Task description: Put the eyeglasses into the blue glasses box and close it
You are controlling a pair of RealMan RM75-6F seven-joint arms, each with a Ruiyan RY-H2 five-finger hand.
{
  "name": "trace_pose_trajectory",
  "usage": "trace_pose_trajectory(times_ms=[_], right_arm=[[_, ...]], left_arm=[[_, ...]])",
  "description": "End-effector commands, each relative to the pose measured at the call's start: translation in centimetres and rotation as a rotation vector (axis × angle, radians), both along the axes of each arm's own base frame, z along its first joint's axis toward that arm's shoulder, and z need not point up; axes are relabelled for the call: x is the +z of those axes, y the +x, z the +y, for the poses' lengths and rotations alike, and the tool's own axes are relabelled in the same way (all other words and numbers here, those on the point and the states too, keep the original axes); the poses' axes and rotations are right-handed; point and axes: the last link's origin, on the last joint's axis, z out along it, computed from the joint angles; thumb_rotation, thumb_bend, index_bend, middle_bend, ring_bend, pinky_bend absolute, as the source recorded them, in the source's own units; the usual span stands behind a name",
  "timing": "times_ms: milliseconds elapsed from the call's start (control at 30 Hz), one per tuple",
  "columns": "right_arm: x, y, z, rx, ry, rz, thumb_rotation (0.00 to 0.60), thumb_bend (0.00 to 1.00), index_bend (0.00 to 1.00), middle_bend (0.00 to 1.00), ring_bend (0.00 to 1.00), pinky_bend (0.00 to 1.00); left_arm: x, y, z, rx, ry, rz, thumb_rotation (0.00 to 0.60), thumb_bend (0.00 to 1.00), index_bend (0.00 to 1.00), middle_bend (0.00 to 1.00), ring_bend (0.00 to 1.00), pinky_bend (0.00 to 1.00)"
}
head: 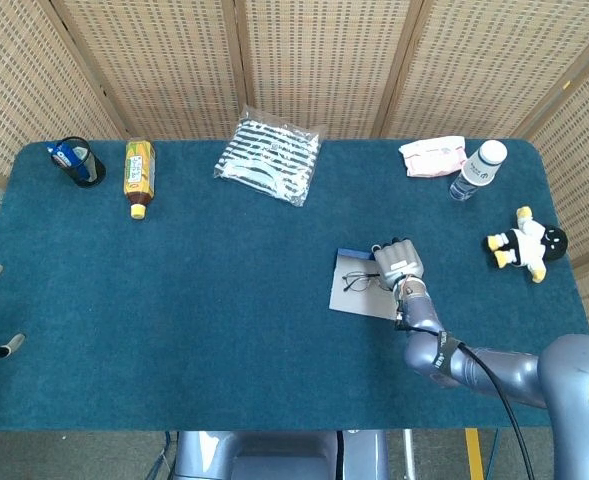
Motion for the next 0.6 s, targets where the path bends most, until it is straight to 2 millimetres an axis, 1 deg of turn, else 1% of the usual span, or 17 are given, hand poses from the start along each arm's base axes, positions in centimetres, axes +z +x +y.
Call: trace_pose_trajectory(times_ms=[33,333,500,600], right_arm=[[0.3,0.1,0.8,0.025,0.027,-0.007,0.6,1.0,0.17,0.22,0.15,0.2],[0.3,0.3,3.5,0.077,0.12,-0.011,0.6,1.0,0.17,0.22,0.15,0.21],[0.5,0.5,5.1,0.098,0.134,0.009,0.6,1.0,0.17,0.22,0.15,0.22],[0.7,0.5,5.7,0.1,0.136,0.007,0.6,1.0,0.17,0.22,0.15,0.22]], left_arm=[[0.0,0.0,0.0,-0.001,0.0,-0.001,0.6,0.0,0.0,0.0,0.0,0.0],[-0.2,0.1,-0.1,-0.006,-0.009,0.0,0.6,0.0,0.0,0.0,0.0,0.0],[-0.2,0.2,-0.1,-0.007,-0.01,0.002,0.6,0.0,0.0,0.0,0.0,0.0],[-0.3,0.2,-0.1,-0.008,-0.011,0.002,0.6,0.0,0.0,0.0,0.0,0.0]])
